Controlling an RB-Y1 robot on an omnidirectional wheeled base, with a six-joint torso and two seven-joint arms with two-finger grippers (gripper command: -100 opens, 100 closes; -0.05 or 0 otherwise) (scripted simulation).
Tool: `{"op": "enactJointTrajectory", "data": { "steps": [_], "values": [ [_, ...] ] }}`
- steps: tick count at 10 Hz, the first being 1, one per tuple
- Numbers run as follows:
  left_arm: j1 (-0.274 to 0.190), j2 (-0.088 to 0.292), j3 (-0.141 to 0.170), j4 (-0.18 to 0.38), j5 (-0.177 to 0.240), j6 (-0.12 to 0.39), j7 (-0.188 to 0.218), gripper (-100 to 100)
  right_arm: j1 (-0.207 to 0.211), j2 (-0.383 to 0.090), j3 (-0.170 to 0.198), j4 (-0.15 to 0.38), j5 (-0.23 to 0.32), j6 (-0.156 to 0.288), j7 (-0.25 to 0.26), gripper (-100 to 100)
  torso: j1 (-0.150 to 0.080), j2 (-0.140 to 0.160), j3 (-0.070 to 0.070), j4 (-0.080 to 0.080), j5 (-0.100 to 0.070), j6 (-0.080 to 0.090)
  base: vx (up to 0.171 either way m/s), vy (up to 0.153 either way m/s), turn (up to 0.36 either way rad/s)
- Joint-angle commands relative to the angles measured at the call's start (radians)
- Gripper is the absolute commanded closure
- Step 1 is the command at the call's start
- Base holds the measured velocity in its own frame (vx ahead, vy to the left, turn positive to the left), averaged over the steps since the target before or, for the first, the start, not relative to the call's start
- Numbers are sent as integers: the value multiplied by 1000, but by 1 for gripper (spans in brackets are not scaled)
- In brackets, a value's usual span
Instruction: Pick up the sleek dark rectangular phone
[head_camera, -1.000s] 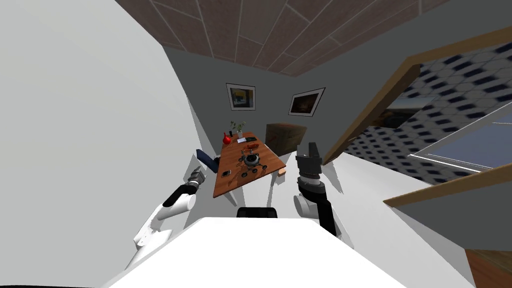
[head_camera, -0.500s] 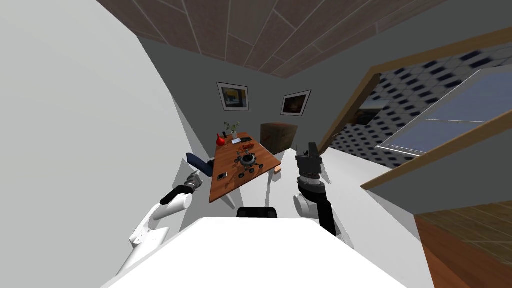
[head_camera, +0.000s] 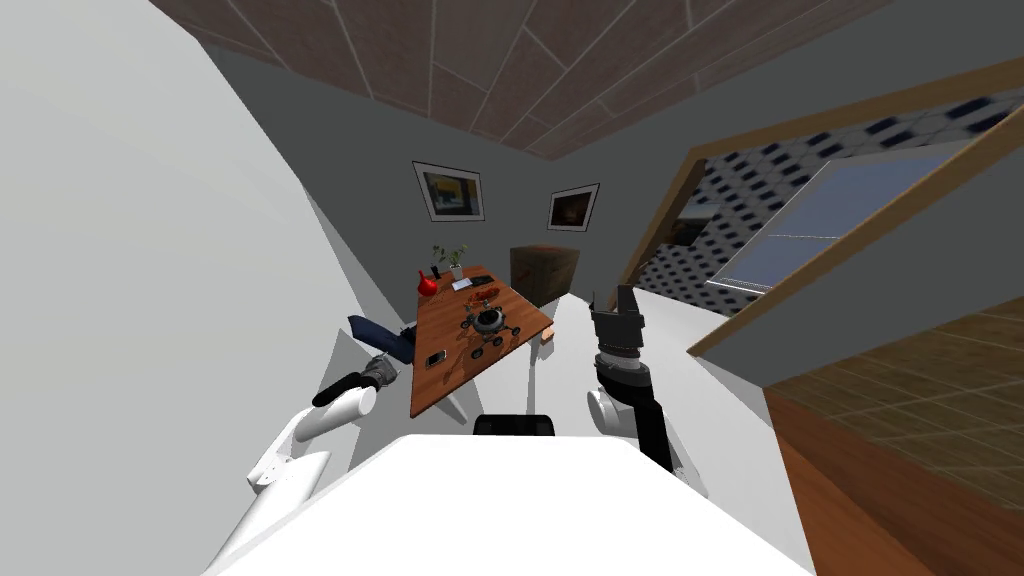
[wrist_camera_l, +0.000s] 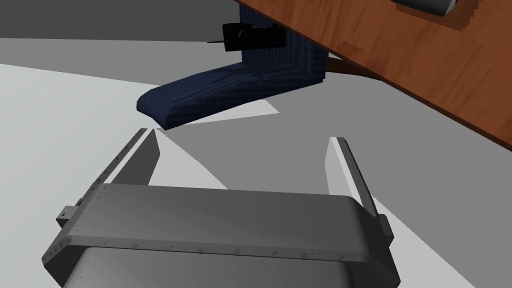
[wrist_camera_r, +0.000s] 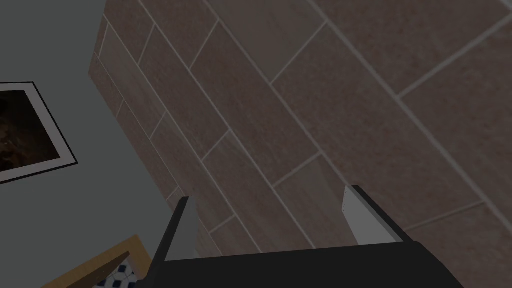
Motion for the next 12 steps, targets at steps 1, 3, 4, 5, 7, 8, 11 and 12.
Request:
{"op": "enactJointTrajectory", "data": {
  "steps": [1, 3, 4, 5, 7, 8, 11, 12],
  "values": [
    [-15, 18, 25, 48, 22, 50, 25, -100, 0, 0, 0, 0, 0, 0, 0, 0, 0, 0, 0, 0, 0, 0, -13, 20, -276],
    [-30, 36, 48, 82, 44, 112, 49, -100, 0, 0, 0, 0, 0, 0, 0, 0, 1, 0, 0, 0, 0, 1, -18, 43, -284],
    [-30, 36, 48, 96, 44, 140, 49, -100, 0, 0, 0, 0, 0, 0, 0, 0, 2, 0, 0, 0, 0, 1, -21, 45, -159],
    [-45, 53, 69, 133, 65, 169, 73, -100, 0, 0, 0, 0, 0, 0, 0, 0, 2, 0, 0, 0, 0, 0, -24, 39, -365],
    [-60, 70, 89, 180, 84, 224, 96, -100, 0, 0, 0, 0, 0, 0, 0, 0, 1, 0, 0, 0, 0, 0, -21, 40, -228],
    [-60, 70, 89, 192, 84, 253, 96, -100, 0, 0, 0, 0, 0, 0, 0, 0, 2, 0, 0, 0, 0, 1, -19, 45, -175],
    [-89, 100, 124, 274, 119, 338, 141, -100, 0, 0, 0, 0, 0, 0, 0, 0, 2, 0, 0, 0, 0, 0, -30, 41, -279],
    [-89, 100, 124, 286, 119, 366, 141, -100, 0, 0, 0, 0, 0, 0, 0, 0, 2, 0, 0, 0, 0, 1, -17, 45, -156]
  ]
}}
